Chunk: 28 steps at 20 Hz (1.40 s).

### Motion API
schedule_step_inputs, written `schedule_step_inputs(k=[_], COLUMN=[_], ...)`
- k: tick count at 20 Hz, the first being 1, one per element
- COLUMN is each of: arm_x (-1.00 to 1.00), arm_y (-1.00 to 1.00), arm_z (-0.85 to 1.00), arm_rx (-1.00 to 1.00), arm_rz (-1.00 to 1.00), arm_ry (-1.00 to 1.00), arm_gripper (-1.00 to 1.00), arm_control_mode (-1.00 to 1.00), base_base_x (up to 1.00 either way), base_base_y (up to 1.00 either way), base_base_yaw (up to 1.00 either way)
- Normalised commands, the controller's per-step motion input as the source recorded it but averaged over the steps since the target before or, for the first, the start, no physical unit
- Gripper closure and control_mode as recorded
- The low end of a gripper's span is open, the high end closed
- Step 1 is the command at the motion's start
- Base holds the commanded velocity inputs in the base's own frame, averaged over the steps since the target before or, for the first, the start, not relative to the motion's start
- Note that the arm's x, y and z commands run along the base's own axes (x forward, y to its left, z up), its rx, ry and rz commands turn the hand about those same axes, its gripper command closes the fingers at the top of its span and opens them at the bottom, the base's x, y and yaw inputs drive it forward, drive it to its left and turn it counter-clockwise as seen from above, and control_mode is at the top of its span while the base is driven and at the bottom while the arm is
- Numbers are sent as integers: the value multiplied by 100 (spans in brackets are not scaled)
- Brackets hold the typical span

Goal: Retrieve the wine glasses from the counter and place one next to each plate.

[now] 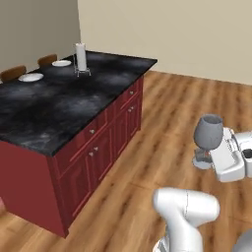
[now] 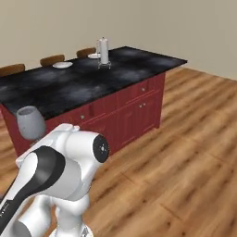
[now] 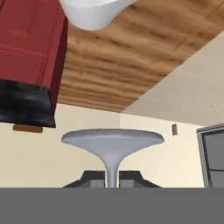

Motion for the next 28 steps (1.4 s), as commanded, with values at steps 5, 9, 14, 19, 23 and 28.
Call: schedule_step_inputs(k=[5, 9, 14, 19, 23, 28], arm_x=[0, 0, 0, 0, 0, 0], arm_y=[0, 0, 0, 0, 0, 0], arm_z=[0, 0, 0, 0, 0, 0], arm_rx=[0, 0, 0, 0, 0, 0], arm_rz=[0, 0, 0, 0, 0, 0], arm_ry=[0, 0, 0, 0, 0, 0], arm_gripper=[100, 100, 100, 100, 100, 100], arm_control_mode=[100, 100, 100, 100, 100, 100], base_base_x=[59, 6, 13, 26, 63, 94], base_base_y=[85, 100, 100, 100, 100, 100], base_base_yaw=[38, 9, 0, 0, 0, 0])
